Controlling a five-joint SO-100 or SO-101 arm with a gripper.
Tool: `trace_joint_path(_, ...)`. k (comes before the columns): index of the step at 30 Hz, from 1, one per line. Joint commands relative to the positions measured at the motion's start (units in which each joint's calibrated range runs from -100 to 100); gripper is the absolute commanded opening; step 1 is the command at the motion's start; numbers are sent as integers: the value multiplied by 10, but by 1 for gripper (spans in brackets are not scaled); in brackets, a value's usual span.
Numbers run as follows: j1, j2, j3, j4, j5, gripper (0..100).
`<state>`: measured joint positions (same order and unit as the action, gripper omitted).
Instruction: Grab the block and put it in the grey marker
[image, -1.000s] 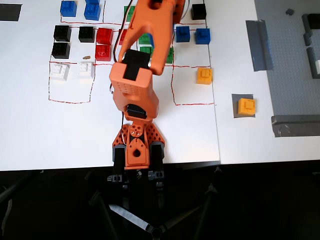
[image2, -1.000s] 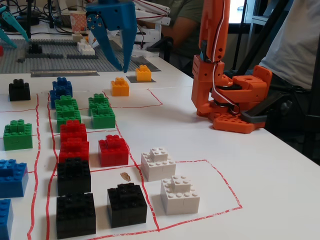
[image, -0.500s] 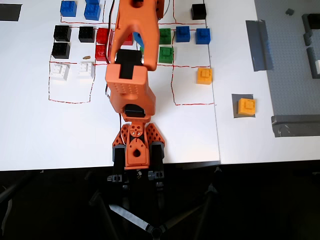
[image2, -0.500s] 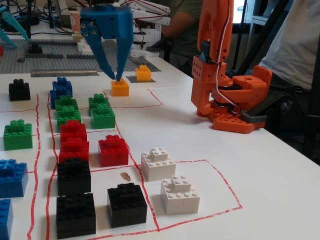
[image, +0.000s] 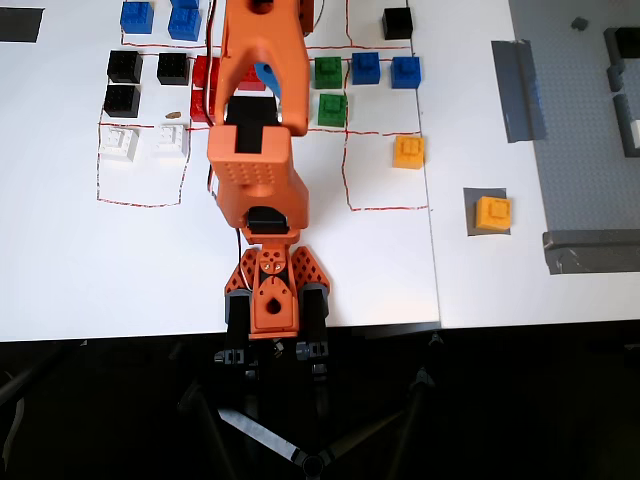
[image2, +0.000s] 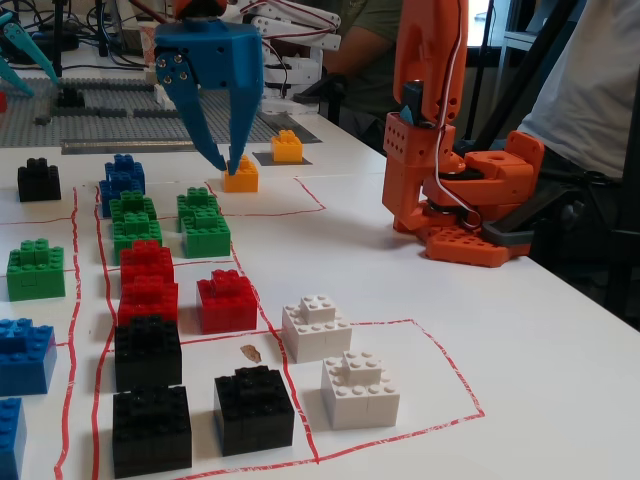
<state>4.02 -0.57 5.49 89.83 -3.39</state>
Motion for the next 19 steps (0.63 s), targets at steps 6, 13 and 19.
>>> trace_joint_path(6, -16, -21, -51, 4, -4, 0)
trace_joint_path(13, -28, -19, -53, 5, -3, 0)
trace_joint_path(19, -29, -17, -59, 10, -3, 0)
